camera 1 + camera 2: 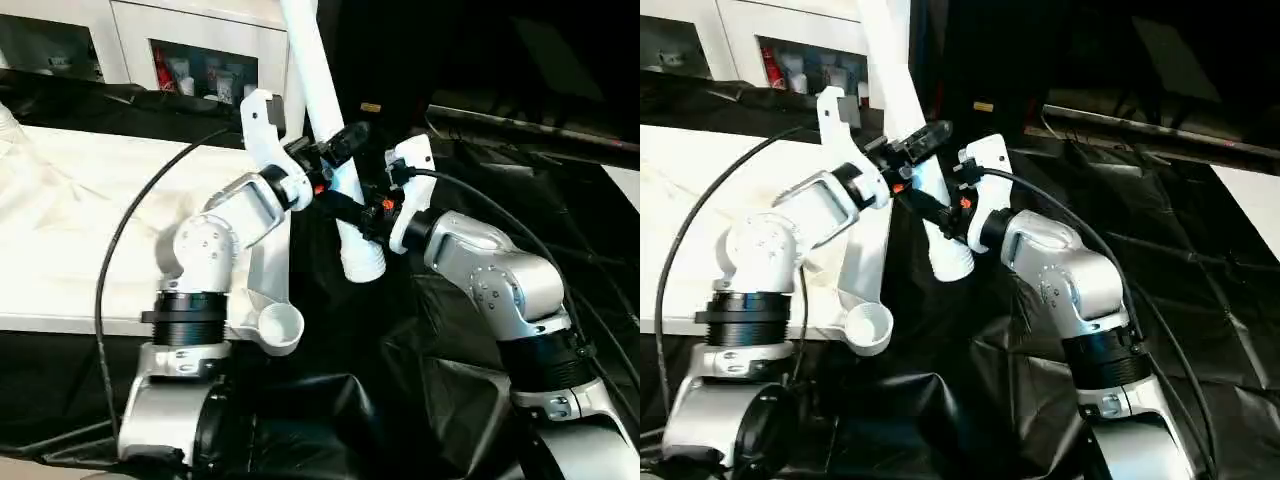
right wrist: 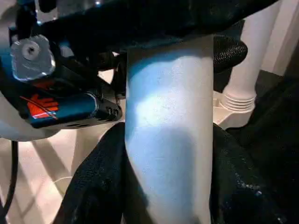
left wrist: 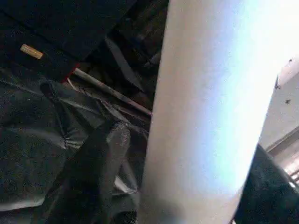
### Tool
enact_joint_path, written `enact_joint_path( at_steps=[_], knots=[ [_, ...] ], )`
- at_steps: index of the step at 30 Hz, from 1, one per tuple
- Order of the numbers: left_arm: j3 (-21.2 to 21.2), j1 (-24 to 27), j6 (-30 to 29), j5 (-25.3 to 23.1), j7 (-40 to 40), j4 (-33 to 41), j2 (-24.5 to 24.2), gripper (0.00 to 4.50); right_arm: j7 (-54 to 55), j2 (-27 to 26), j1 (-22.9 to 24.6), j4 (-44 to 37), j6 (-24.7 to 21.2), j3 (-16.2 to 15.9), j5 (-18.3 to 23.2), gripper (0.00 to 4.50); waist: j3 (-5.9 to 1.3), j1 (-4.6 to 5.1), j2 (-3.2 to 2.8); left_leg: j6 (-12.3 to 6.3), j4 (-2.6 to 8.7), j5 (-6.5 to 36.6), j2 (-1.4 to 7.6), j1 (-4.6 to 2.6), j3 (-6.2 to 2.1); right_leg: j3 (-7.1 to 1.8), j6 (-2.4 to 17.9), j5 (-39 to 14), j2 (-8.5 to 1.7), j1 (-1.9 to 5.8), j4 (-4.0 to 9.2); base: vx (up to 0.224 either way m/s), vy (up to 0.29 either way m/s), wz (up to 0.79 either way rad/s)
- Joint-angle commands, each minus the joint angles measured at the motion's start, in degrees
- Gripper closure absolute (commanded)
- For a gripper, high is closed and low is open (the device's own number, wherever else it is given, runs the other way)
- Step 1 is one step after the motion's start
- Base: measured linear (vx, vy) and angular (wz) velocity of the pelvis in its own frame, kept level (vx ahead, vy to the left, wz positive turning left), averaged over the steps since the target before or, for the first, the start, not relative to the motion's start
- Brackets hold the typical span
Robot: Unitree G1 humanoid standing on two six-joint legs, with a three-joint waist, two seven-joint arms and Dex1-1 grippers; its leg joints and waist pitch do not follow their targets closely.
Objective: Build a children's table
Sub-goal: Insert table leg to table base
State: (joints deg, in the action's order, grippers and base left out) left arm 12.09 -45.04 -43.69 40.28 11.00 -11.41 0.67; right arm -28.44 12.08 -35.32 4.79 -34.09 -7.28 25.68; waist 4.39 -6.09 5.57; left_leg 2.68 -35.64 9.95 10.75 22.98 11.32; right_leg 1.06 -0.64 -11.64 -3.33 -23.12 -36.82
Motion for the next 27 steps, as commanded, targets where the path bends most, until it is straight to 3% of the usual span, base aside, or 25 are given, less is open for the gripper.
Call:
enact_joint_path(
  at_steps=[1, 10, 11, 13, 18, 21, 25, 27],
  knots=[
    [0.57, -0.6, 0.5, -0.78, -1.25, -0.15, -0.03, 1.48, 0.1, 0.24, 0.05, -0.97, 1.93, 0.48, -0.61, 2.67, -4.65, 0.19, -1.38, 5.44, 4.7, 9.69, 2.2, -2.06, -1.49, -1.88, 8.66, -2.55, -3.9, 2.51, 4.13, 0.0, 0.0, 0.0],
    [0.69, -0.16, 0.7, -0.22, -0.41, 0.36, 0.0, 2.21, -1.1, -0.08, 0.47, -1.66, 3.83, -0.16, -2.44, 2.67, -4.62, 0.49, -1.56, 5.26, 4.68, 9.92, 2.22, -2.16, -1.47, -1.88, 9.07, -2.12, -3.87, 2.48, 4.13, 0.0, 0.0, 0.0],
    [0.68, -0.13, 0.64, -0.13, -0.26, 0.41, -0.04, 2.29, -1.4, -0.16, 0.49, -1.73, 3.78, 0.0, -2.18, 2.32, -4.62, 0.53, -1.55, 5.22, 4.71, 10.08, 2.23, -2.13, -1.49, -1.88, 9.14, -2.18, -3.86, 2.52, 4.09, 0.0, 0.0, 0.0],
    [0.12, 0.05, -0.32, 0.74, 2.22, 1.01, -1.01, 2.45, -3.08, -0.33, 0.49, -2.9, 1.97, 1.49, 0.43, 1.97, -4.64, 0.58, -1.55, 4.94, 4.67, 10.11, 2.2, -2.13, -1.46, -1.9, 9.19, -1.94, -3.84, 2.54, 4.1, 0.0, 0.0, 0.0],
    [-1.99, 0.7, -3.72, 2.82, 9.94, 2.94, -4.88, 2.61, -9.7, 3.48, 0.71, -6.38, -4.86, 2.77, 6.38, 1.56, -4.65, 0.68, -1.82, 4.19, 4.6, 8.85, 2.23, -2.32, -1.41, -1.78, 10.07, -0.31, -3.67, 2.53, 3.82, 0.0, 0.0, 0.0],
    [-2.09, 0.48, -4.74, 3.71, 12.47, 2.89, -6.32, 2.62, -12.21, 5.64, 0.9, -7.4, -7.24, 3.23, 8.31, 1.33, -4.6, 0.61, -1.65, 4.22, 4.59, 8.97, 2.22, -2.24, -1.33, -1.84, 10.77, -0.96, -3.8, 2.61, 3.91, 0.0, 0.0, 0.0],
    [-2.79, -0.66, -6.86, 6.08, 21.89, 2.2, -10.74, 2.62, -17.91, 10.42, 1.3, -8.26, -11.99, 3.74, 11.35, 1.24, -4.58, 0.37, -1.71, 3.98, 4.58, 8.83, 2.15, -2.24, -1.36, -1.88, 10.42, -2.72, -3.79, 2.74, 3.97, 0.0, 0.0, 0.0],
    [-2.6, -0.94, -7.78, 7.46, 24.31, 2.44, -11.55, 2.62, -18.7, 11.12, 1.35, -8.63, -13.45, 3.84, 12.4, 1.24, -4.58, 0.44, -1.72, 4.05, 4.53, 8.02, 2.19, -2.16, -1.3, -1.85, 11.41, -1.95, -3.91, 2.64, 3.84, 0.0, 0.0, 0.0]
  ],
)
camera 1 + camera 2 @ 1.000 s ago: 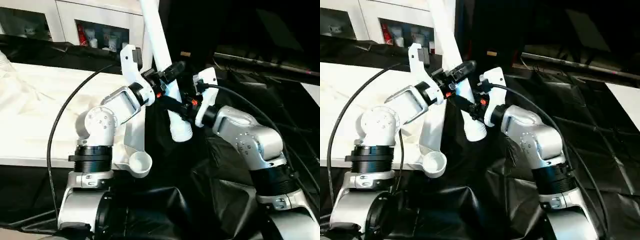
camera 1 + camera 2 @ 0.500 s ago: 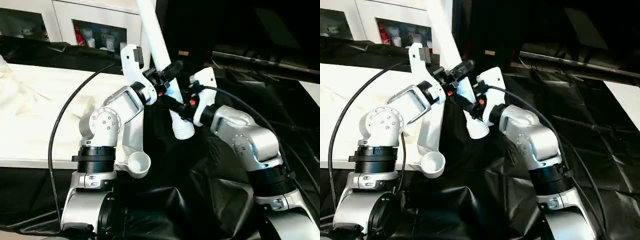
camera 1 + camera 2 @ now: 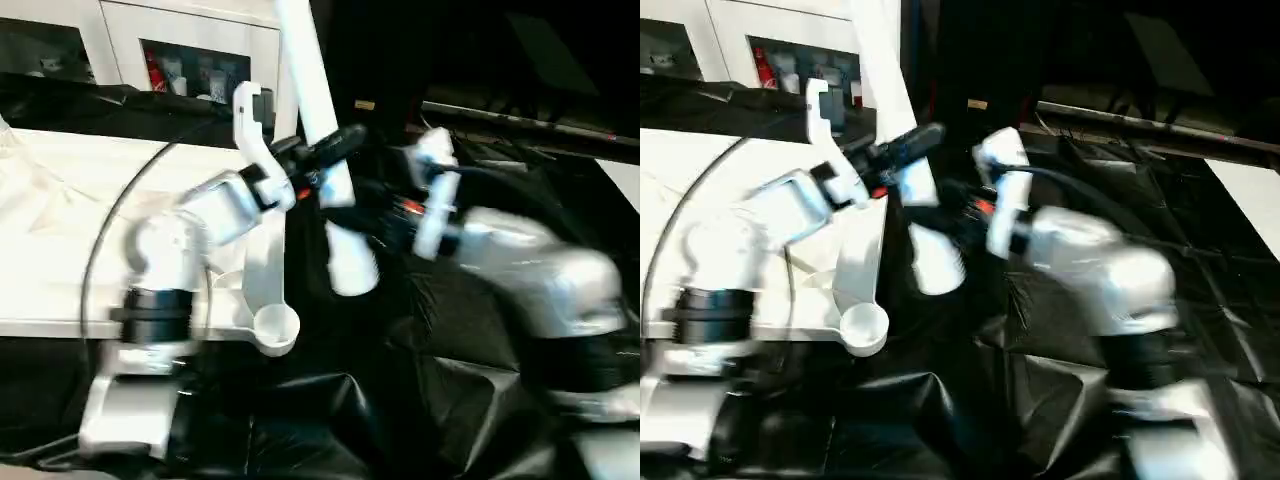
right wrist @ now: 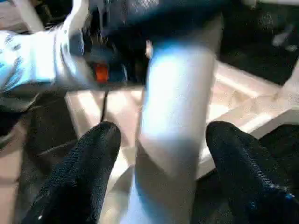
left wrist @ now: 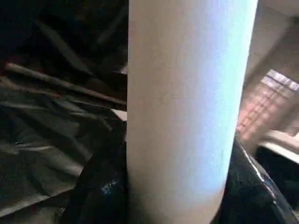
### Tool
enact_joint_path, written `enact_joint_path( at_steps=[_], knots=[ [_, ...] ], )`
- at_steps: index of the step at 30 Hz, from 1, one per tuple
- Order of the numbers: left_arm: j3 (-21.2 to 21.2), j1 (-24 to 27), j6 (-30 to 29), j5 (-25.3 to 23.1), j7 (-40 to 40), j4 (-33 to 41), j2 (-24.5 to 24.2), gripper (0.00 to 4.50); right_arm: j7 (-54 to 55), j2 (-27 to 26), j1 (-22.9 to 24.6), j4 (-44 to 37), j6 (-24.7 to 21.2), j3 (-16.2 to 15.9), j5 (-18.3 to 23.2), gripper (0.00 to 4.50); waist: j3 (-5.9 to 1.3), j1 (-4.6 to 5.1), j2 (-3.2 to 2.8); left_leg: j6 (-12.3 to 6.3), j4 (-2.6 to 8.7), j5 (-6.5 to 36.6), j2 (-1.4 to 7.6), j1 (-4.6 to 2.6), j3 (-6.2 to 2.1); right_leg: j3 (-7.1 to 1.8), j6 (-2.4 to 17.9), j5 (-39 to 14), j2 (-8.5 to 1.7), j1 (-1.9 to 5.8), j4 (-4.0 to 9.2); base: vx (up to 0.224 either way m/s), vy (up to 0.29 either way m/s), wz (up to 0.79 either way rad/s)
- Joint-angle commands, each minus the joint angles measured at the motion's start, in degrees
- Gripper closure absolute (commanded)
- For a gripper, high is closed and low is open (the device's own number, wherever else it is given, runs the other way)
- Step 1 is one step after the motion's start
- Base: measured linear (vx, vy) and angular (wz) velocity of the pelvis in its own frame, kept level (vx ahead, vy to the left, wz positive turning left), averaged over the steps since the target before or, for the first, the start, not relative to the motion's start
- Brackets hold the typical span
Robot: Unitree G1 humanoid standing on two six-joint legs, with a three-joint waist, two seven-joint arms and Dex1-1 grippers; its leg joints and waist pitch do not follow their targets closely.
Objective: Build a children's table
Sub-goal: Insert table leg to table base
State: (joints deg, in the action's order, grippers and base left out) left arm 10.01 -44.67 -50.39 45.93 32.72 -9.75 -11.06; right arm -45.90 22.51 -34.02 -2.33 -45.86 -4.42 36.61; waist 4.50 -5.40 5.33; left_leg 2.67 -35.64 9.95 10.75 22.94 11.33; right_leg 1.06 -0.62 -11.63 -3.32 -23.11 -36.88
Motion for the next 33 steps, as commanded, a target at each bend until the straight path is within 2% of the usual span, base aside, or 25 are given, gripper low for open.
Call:
enact_joint_path(
  at_steps=[1, 2, 6, 10, 13, 14, 16, 21, 24, 25, 26, 28, 29, 30, 33],
  knots=[
    [-0.38, -1.67, -2.29, 3.72, 5.92, 1.54, -0.88, 2.62, -2.42, 1.66, 0.23, -2.18, -4.01, 0.81, 3.01, 1.24, -4.71, -0.24, -1.44, 4.06, 4.43, 8.15, 2.03, -2.17, -1.26, -1.81, 11.94, -2.24, -3.86, 2.68, 3.87, 0.0, 0.0, 0.0],
    [-0.53, -1.91, -3.02, 4.89, 8.58, 2.24, -1.75, 2.62, -2.72, 2.26, 0.38, -2.63, -6.12, 0.59, 3.96, 1.24, -4.66, -0.33, -1.47, 3.87, 4.45, 8.04, 2.05, -2.18, -1.22, -1.85, 12.42, -2.64, -3.91, 2.67, 3.92, 0.0, 0.0, 0.0],
    [-0.68, -1.84, -3.62, 6.44, 10.86, 3.37, -1.61, 2.64, -1.17, 1.65, 0.74, -2.11, -7.2, 0.01, 3.48, 1.58, -4.69, -0.4, -1.54, 4.45, 4.5, 8.81, 2.31, -2.28, -1.24, -1.8, 12.85, -3.23, -4.07, 2.55, 3.86, 0.0, 0.0, 0.0],
    [-1.23, -1.35, -4.05, 7.75, 12.29, 4.45, -1.21, 2.64, -0.31, 0.69, 1.04, -2.54, -8.03, -0.22, 4.0, 1.84, -4.62, -0.51, -1.6, 5.06, 4.59, 9.79, 2.33, -2.27, -1.31, -1.84, 12.27, -5.56, -4.15, 2.43, 4.04, 0.0, 0.0, 0.0],
    [-1.41, -1.19, -4.1, 7.77, 12.42, 4.61, -0.95, 2.64, -0.17, 0.25, 1.25, -2.91, -8.5, -0.13, 4.41, 2.04, -4.67, -0.73, -1.61, 5.14, 4.56, 9.56, 2.34, -2.34, -1.27, -1.85, 11.95, -5.1, -4.11, 2.4, 3.98, 0.0, 0.0, 0.0],
    [-1.59, -1.17, -4.21, 7.67, 13.06, 4.5, -1.02, 2.64, -0.03, 0.14, 1.33, -3.34, -9.34, 0.07, 4.76, 2.27, -4.7, -0.84, -1.64, 5.16, 4.55, 9.26, 2.31, -2.33, -1.26, -1.85, 11.82, -4.79, -4.09, 2.41, 3.99, 0.0, 0.0, 0.0],
    [-1.62, -1.13, -4.29, 7.58, 13.25, 4.51, -0.9, 2.64, 0.08, 0.16, 1.46, -3.63, -9.78, 0.22, 5.02, 2.42, -4.73, -0.97, -1.58, 5.21, 4.56, 8.95, 2.28, -2.32, -1.26, -1.83, 11.63, -4.51, -4.04, 2.42, 3.93, 0.0, 0.0, 0.0],
    [-1.55, -0.95, -4.2, 7.39, 13.23, 4.42, -0.71, 2.64, 0.85, -0.34, 1.57, -3.4, -9.41, 0.54, 4.81, 2.57, -4.77, -1.07, -1.48, 5.34, 4.53, 8.47, 2.25, -2.22, -1.27, -1.83, 11.33, -4.22, -4.11, 2.5, 3.87, 0.0, 0.0, 0.0],
    [-1.96, -0.79, -3.75, 6.02, 11.42, 4.12, -0.82, 2.64, 2.28, -1.22, 1.4, -3.02, -8.24, 0.99, 3.98, 2.58, -4.75, -1.0, -1.45, 5.34, 4.56, 8.64, 2.23, -2.14, -1.27, -1.83, 11.25, -4.62, -4.1, 2.48, 3.91, 0.0, 0.0, 0.0],
    [-1.49, -1.21, -4.02, 4.94, 8.14, 3.01, -0.31, 2.29, 3.73, -2.01, 1.33, -2.69, -7.32, 1.16, 3.12, 2.59, -4.79, -0.98, -1.6, 5.61, 4.56, 8.9, 2.31, -2.17, -1.31, -1.83, 11.17, -4.71, -4.11, 2.47, 3.82, 0.0, 0.0, 0.0],
    [-1.17, -1.47, -4.13, 4.55, 6.72, 2.4, 0.0, 2.29, 4.53, -2.44, 1.29, -2.49, -6.98, 1.27, 2.77, 2.59, -4.77, -0.91, -1.51, 5.66, 4.55, 8.99, 2.3, -2.19, -1.3, -1.83, 11.26, -4.64, -4.1, 2.4, 3.89, 0.0, 0.0, 0.0],
    [-1.16, -1.53, -4.44, 4.34, 5.96, 2.2, 0.13, 1.94, 6.31, -3.19, 1.31, -1.95, -5.89, 1.1, 1.41, 2.59, -4.79, -0.95, -1.49, 5.81, 4.5, 8.8, 2.27, -2.15, -1.28, -1.85, 11.2, -4.7, -4.13, 2.35, 3.9, 0.0, 0.0, 0.0],
    [-2.48, -0.82, -3.15, 2.02, 4.5, 3.23, 0.23, 1.91, 9.19, -4.67, 1.63, -0.87, -3.61, 0.4, -1.1, 2.59, -4.75, -1.02, -1.55, 6.11, 4.65, 9.0, 2.4, -2.22, -1.35, -1.87, 10.47, -5.51, -4.18, 2.27, 4.06, 0.0, 0.0, 0.0],
    [-3.4, -0.22, -1.07, -0.48, 2.43, 3.72, 0.87, 1.88, 11.4, -6.03, 1.86, -0.31, -2.05, 0.63, -2.18, 2.59, -4.76, -0.88, -1.31, 6.21, 4.72, 8.87, 2.39, -2.04, -1.41, -1.91, 9.97, -5.92, -4.29, 2.48, 4.14, 0.0, 0.0, 0.0],
    [-5.27, 1.08, 3.77, -6.37, -3.0, 4.18, 2.48, 1.49, 14.83, -8.27, 2.07, 0.45, -0.02, 1.0, -3.57, 2.59, -4.78, -0.87, -1.49, 6.27, 4.76, 9.76, 2.48, -2.22, -1.43, -1.96, 9.19, -6.88, -4.32, 2.32, 4.3, 0.0, 0.0, 0.0]
  ],
)
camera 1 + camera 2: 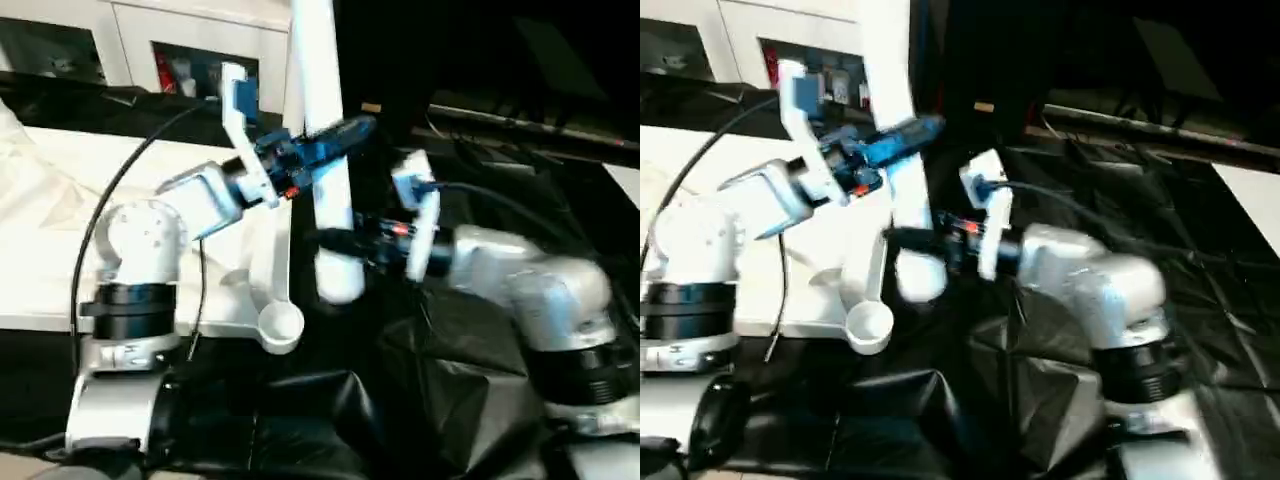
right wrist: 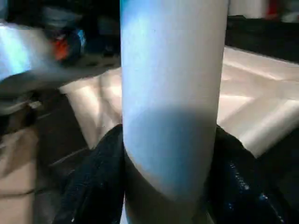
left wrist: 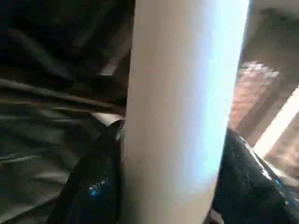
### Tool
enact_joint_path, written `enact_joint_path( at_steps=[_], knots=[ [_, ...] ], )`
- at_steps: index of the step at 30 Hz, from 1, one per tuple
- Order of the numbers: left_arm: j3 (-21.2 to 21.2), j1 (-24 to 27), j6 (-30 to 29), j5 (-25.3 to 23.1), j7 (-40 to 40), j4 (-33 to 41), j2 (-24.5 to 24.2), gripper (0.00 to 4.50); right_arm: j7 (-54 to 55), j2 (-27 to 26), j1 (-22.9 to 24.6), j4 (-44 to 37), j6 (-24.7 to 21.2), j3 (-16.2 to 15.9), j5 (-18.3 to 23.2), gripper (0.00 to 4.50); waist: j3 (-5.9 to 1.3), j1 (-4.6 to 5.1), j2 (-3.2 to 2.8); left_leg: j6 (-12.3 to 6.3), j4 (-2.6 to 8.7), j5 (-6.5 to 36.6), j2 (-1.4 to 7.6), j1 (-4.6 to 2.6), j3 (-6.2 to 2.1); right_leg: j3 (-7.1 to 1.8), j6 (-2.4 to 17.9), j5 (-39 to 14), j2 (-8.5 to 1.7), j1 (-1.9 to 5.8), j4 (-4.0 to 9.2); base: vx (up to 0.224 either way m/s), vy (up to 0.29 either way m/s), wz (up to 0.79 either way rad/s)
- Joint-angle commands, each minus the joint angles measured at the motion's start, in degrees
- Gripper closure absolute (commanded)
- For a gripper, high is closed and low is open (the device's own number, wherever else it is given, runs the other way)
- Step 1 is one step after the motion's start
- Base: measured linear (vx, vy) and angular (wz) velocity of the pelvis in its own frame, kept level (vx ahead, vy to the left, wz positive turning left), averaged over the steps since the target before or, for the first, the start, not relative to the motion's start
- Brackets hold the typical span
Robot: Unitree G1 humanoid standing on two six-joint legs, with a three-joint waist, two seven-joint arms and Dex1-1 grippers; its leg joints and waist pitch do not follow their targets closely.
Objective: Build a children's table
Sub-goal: Insert table leg to table base
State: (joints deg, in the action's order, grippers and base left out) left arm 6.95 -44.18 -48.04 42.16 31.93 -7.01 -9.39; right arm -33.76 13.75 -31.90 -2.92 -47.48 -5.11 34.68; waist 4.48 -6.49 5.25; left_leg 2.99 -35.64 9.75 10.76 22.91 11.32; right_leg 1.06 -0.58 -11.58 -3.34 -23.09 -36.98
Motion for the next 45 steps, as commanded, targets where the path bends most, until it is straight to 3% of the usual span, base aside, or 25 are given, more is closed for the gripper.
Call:
enact_joint_path(
  at_steps=[1, 4, 7, 10, 11, 12, 14, 18, 29, 32, 33, 36, 38, 45],
  knots=[
    [-2.2, 0.6, 1.42, -2.6, -2.21, 1.44, 0.81, 1.49, 2.69, 0.49, -0.05, 1.04, 1.6, 1.7, -1.64, 2.59, -4.74, 0.27, -1.37, 6.05, 4.77, 9.77, 2.46, -2.11, -1.48, -1.93, 8.89, -6.61, -4.21, 2.32, 4.32, 0.0, 0.0, 0.0],
    [-4.09, 2.75, 3.9, -6.98, -8.23, 2.12, 2.84, 1.48, 7.25, -2.61, -0.02, 2.39, 4.75, 1.79, -4.66, 2.59, -4.88, 0.53, -1.25, 6.04, 4.7, 8.55, 2.38, -1.91, -1.44, -1.86, 8.62, -3.76, -4.08, 2.39, 4.01, 0.0, 0.0, 0.0],
    [-2.78, 3.24, 5.41, -8.72, -13.66, 2.03, 5.34, 1.48, 9.82, -4.48, -0.26, 3.47, 6.24, 1.63, -6.57, 2.59, -4.88, 0.84, -1.03, 5.44, 4.59, 8.35, 2.17, -1.82, -1.38, -1.92, 8.57, -3.68, -4.0, 2.59, 4.07, 0.0, 0.0, 0.0],
    [0.1, 2.39, 7.83, -9.21, -17.47, 0.53, 7.36, 1.85, 10.43, -4.93, -0.32, 3.71, 7.02, 1.06, -7.35, 2.59, -4.77, 1.01, -0.98, 5.11, 4.63, 9.25, 2.2, -1.85, -1.42, -1.93, 8.14, -4.65, -3.92, 2.55, 4.3, 0.0, 0.0, 0.0],
    [0.67, 2.26, 8.65, -9.16, -17.65, 0.13, 7.61, 1.88, 10.32, -4.91, -0.29, 3.68, 6.99, 0.79, -7.34, 2.59, -4.75, 1.15, -0.37, 4.91, 4.59, 9.19, 2.2, -1.81, -1.34, -1.93, 8.0, -4.87, -3.87, 2.56, 4.41, 0.0, 0.0, 0.0],
    [0.91, 2.22, 9.13, -9.14, -17.61, -0.06, 7.7, 1.88, 10.25, -4.93, -0.27, 3.65, 6.96, 0.63, -7.34, 2.59, -4.73, 1.13, -0.71, 4.75, 4.6, 9.07, 2.18, -1.82, -1.4, -1.93, 7.82, -5.37, -3.94, 2.52, 4.37, 0.0, 0.0, 0.0],
    [1.19, 2.41, 9.82, -9.28, -17.61, -0.16, 7.7, 2.23, 9.73, -5.03, -0.13, 3.56, 7.33, 0.14, -7.94, 2.59, -4.71, 1.36, -0.65, 4.53, 4.61, 9.24, 2.16, -1.78, -1.42, -1.92, 7.39, -6.19, -3.91, 2.4, 4.43, 0.0, 0.0, 0.0],
    [1.91, 2.64, 10.43, -9.06, -17.59, 0.12, 7.63, 2.49, 8.47, -4.66, 0.05, 3.4, 7.85, -0.8, -8.88, 2.59, -4.68, 1.4, -0.57, 4.29, 4.54, 8.94, 2.2, -1.87, -1.35, -1.93, 7.39, -6.18, -3.89, 2.27, 4.4, 0.0, 0.0, 0.0],
    [2.38, 2.57, 9.58, -6.44, -14.99, 0.89, 7.3, 2.59, 7.42, -4.08, 0.51, 3.12, 8.9, -1.64, -10.39, 2.59, -4.66, 1.38, -0.68, 4.26, 4.55, 9.27, 2.17, -1.86, -1.34, -1.93, 7.72, -6.22, -3.89, 2.25, 4.39, 0.0, 0.0, 0.0],
    [1.01, 2.79, 8.35, -5.54, -11.63, 1.78, 6.22, 2.6, 5.19, -3.84, 0.4, 2.89, 8.19, -1.05, -8.31, 2.59, -4.69, 1.38, -0.69, 4.0, 4.54, 8.79, 2.19, -1.91, -1.33, -1.92, 7.79, -5.67, -3.87, 2.25, 4.31, 0.0, 0.0, 0.0],
    [0.65, 2.86, 8.03, -5.42, -10.91, 2.02, 5.95, 2.6, 4.6, -3.68, 0.4, 2.71, 7.86, -0.83, -7.63, 2.03, -4.69, 1.34, -0.64, 3.94, 4.51, 8.76, 2.17, -1.92, -1.31, -1.92, 7.87, -5.55, -3.86, 2.27, 4.27, 0.0, 0.0, 0.0],
    [-2.38, 3.03, 6.21, -4.32, -3.82, 3.18, 3.05, 2.6, -2.19, 0.57, -0.54, 1.01, 3.06, -0.07, -3.71, 1.89, -4.69, 1.07, -0.65, 3.27, 4.49, 8.76, 2.17, -2.06, -1.32, -1.9, 7.73, -5.53, -3.76, 2.5, 4.19, 0.0, 0.0, 0.0],
    [-3.5, 3.0, 5.25, -2.99, 0.22, 3.77, 1.7, 2.61, -5.79, 3.06, -1.2, 0.6, 1.59, 0.13, -2.27, 1.55, -4.65, 1.1, -0.64, 3.17, 4.46, 8.06, 2.15, -1.88, -1.25, -1.89, 8.36, -5.1, -3.87, 2.46, 4.17, 0.0, 0.0, 0.0],
    [-4.0, 2.54, 2.44, 0.62, 7.27, 4.38, -0.44, 2.61, -14.59, 8.04, -2.7, -0.03, -3.36, 1.75, 3.7, 1.45, -4.63, 0.86, -0.54, 2.79, 4.32, 8.12, 2.23, -1.93, -1.12, -1.9, 10.4, -6.23, -3.99, 2.53, 4.19, 0.0, 0.0, 0.0]
  ],
)
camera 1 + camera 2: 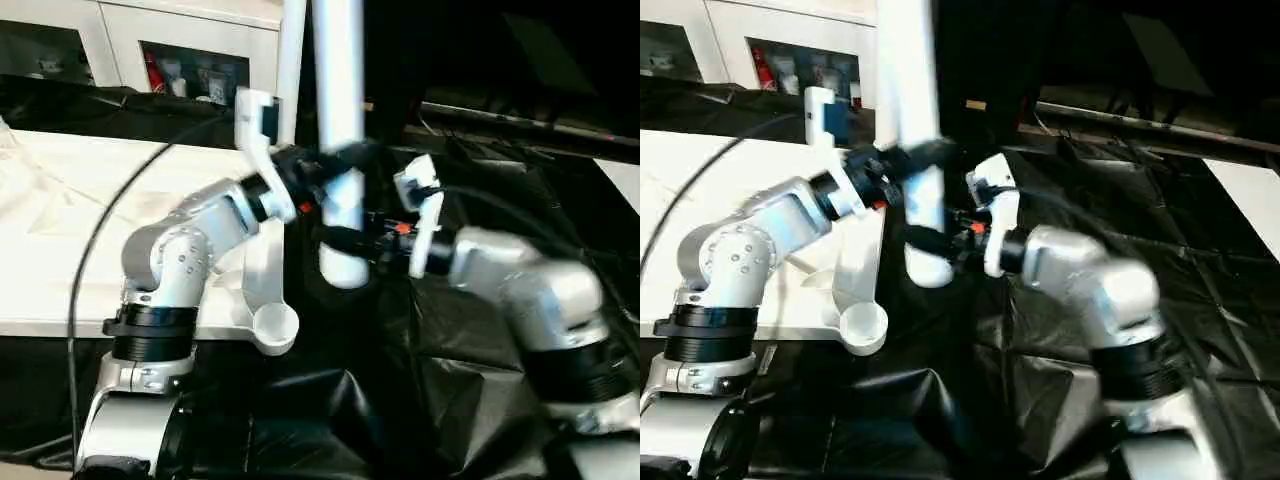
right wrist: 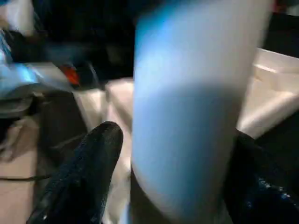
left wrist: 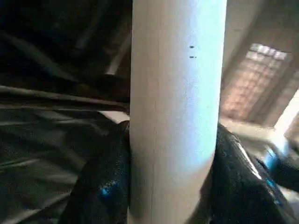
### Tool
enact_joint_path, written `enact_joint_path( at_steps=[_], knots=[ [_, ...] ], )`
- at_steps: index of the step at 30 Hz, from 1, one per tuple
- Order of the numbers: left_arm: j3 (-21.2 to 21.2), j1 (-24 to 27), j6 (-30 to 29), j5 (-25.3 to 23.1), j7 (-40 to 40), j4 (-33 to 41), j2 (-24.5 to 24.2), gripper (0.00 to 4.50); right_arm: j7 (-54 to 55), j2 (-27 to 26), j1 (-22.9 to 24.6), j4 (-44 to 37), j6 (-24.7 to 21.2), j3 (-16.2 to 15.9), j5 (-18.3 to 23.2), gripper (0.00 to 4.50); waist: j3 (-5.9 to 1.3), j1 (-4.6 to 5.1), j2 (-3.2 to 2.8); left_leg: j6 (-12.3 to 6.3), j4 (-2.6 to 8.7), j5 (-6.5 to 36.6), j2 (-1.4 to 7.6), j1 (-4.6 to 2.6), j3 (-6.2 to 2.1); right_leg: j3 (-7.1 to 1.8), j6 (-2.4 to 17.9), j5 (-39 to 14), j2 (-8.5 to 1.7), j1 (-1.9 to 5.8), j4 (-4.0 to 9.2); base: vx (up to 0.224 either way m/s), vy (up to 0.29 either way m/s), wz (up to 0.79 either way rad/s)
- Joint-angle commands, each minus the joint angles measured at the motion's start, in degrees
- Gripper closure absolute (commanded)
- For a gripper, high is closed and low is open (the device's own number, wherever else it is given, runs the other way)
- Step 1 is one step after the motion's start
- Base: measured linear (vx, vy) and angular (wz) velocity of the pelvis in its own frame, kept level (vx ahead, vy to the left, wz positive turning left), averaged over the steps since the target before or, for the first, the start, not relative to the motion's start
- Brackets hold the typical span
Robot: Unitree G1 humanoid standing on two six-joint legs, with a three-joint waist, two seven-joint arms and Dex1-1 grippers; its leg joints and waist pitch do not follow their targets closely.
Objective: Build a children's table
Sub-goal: Insert table leg to table base
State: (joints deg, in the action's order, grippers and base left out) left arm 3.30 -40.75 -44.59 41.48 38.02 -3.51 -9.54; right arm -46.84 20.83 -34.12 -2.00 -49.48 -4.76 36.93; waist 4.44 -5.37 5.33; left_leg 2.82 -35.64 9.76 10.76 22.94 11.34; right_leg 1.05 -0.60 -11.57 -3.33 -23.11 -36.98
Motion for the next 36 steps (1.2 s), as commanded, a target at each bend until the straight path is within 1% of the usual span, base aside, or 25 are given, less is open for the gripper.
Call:
enact_joint_path(
  at_steps=[1, 4, 6, 9, 12, 14, 15, 21, 25, 31, 33, 35, 36],
  knots=[
    [-0.23, -0.96, -1.22, 1.56, 1.32, 0.88, -0.3, 2.61, -1.67, 1.08, -0.5, -0.96, -1.5, 1.37, 1.53, 1.45, -4.55, -0.28, -0.61, 3.01, 4.34, 7.97, 2.23, -1.92, -1.15, -1.9, 10.48, -6.35, -4.03, 2.49, 4.2, 0.0, 0.0, 0.0],
    [-1.3, -1.22, -1.66, 1.91, 5.15, 1.04, -1.89, 2.61, -4.58, 2.97, -0.88, -0.54, -2.5, 0.28, 2.2, 1.45, -4.57, -0.29, -0.49, 3.08, 4.34, 8.04, 2.24, -1.95, -1.17, -1.87, 10.58, -7.85, -4.12, 2.47, 4.34, 0.0, 0.0, 0.0],
    [-1.78, -1.21, -1.37, 1.38, 5.86, 1.03, -2.36, 2.61, -6.2, 3.73, -0.99, -0.45, -2.82, -0.37, 2.4, 1.45, -4.61, -0.36, -0.58, 3.07, 4.34, 7.94, 2.32, -1.95, -1.2, -1.88, 10.32, -7.8, -4.1, 2.49, 4.28, 0.0, 0.0, 0.0],
    [-2.5, -1.38, -0.78, 0.74, 7.35, 0.92, -3.0, 2.61, -8.01, 4.76, -1.3, -0.04, -3.28, -1.11, 2.58, 1.45, -4.62, -0.49, -0.43, 2.94, 4.29, 7.61, 2.32, -1.98, -1.17, -1.86, 10.78, -7.46, -4.17, 2.47, 4.25, 0.0, 0.0, 0.0],
    [-2.81, -1.44, -0.84, 0.72, 7.49, 1.22, -3.18, 2.61, -8.63, 5.16, -1.52, 0.33, -3.52, -1.35, 2.63, 1.45, -4.63, -0.62, -0.48, 3.04, 4.29, 7.49, 2.35, -1.99, -1.16, -1.84, 10.97, -7.13, -4.14, 2.44, 4.17, 0.0, 0.0, 0.0],
    [-2.77, -1.45, -1.05, 0.92, 7.64, 1.32, -3.22, 2.61, -8.78, 5.09, -1.64, 0.49, -3.56, -1.4, 2.49, 1.45, -4.62, -0.74, -0.4, 3.05, 4.23, 7.86, 2.35, -2.06, -1.09, -1.89, 11.01, -7.59, -4.21, 2.39, 4.24, 0.0, 0.0, 0.0],
    [-2.81, -1.46, -1.1, 1.06, 7.8, 1.43, -3.2, 2.61, -8.94, 4.99, -1.77, 0.77, -3.46, -1.48, 2.24, 1.45, -4.63, -0.82, -0.25, 2.99, 4.22, 7.71, 2.36, -2.04, -1.07, -1.9, 10.99, -7.74, -4.22, 2.41, 4.26, 0.0, 0.0, 0.0],
    [-3.03, -1.14, -1.25, 1.64, 8.4, 2.23, -2.71, 2.61, -9.07, 3.97, -2.12, 1.79, -2.48, -1.98, 1.43, 1.45, -4.65, -1.09, -0.35, 3.16, 4.24, 7.51, 2.39, -2.04, -1.12, -1.88, 10.87, -7.98, -4.28, 2.35, 4.2, 0.0, 0.0, 0.0],
    [-2.66, -1.16, -1.4, 2.31, 8.53, 2.26, -2.43, 2.61, -9.09, 3.41, -2.43, 2.47, -2.2, -2.06, 1.28, 1.45, -4.69, -1.11, -0.38, 3.24, 4.26, 7.55, 2.34, -2.03, -1.12, -1.81, 10.93, -7.57, -4.18, 2.35, 4.14, 0.0, 0.0, 0.0],
    [-3.09, -1.34, -1.59, 2.11, 9.78, 2.37, -3.03, 2.61, -9.46, 2.95, -2.68, 3.07, -2.1, -2.28, 1.15, 1.45, -4.71, -1.13, -0.38, 3.34, 4.26, 7.42, 2.32, -2.03, -1.11, -1.83, 10.8, -7.21, -4.2, 2.4, 4.13, 0.0, 0.0, 0.0],
    [-3.15, -1.39, -1.65, 2.1, 10.01, 2.31, -3.16, 2.61, -9.52, 2.9, -2.7, 3.16, -2.09, -2.25, 1.16, 1.73, -4.76, -1.15, -0.48, 3.32, 4.25, 7.21, 2.32, -2.06, -1.12, -1.82, 10.96, -6.54, -4.17, 2.41, 4.03, 0.0, 0.0, 0.0],
    [-3.21, -1.44, -1.7, 2.13, 10.14, 2.26, -3.24, 2.61, -9.58, 2.88, -2.7, 3.22, -2.1, -2.21, 1.19, 1.8, -4.75, -1.12, -0.53, 3.37, 4.26, 7.34, 2.3, -2.01, -1.12, -1.81, 11.01, -6.54, -4.16, 2.43, 4.05, 0.0, 0.0, 0.0],
    [-3.27, -1.49, -1.74, 2.11, 10.3, 2.2, -3.33, 2.61, -9.66, 2.88, -2.66, 3.29, -2.06, -2.21, 1.22, 2.0, -4.76, -1.13, -0.52, 3.39, 4.28, 7.41, 2.32, -2.05, -1.14, -1.79, 11.04, -6.53, -4.15, 2.43, 4.03, 0.0, 0.0, 0.0]
  ],
)
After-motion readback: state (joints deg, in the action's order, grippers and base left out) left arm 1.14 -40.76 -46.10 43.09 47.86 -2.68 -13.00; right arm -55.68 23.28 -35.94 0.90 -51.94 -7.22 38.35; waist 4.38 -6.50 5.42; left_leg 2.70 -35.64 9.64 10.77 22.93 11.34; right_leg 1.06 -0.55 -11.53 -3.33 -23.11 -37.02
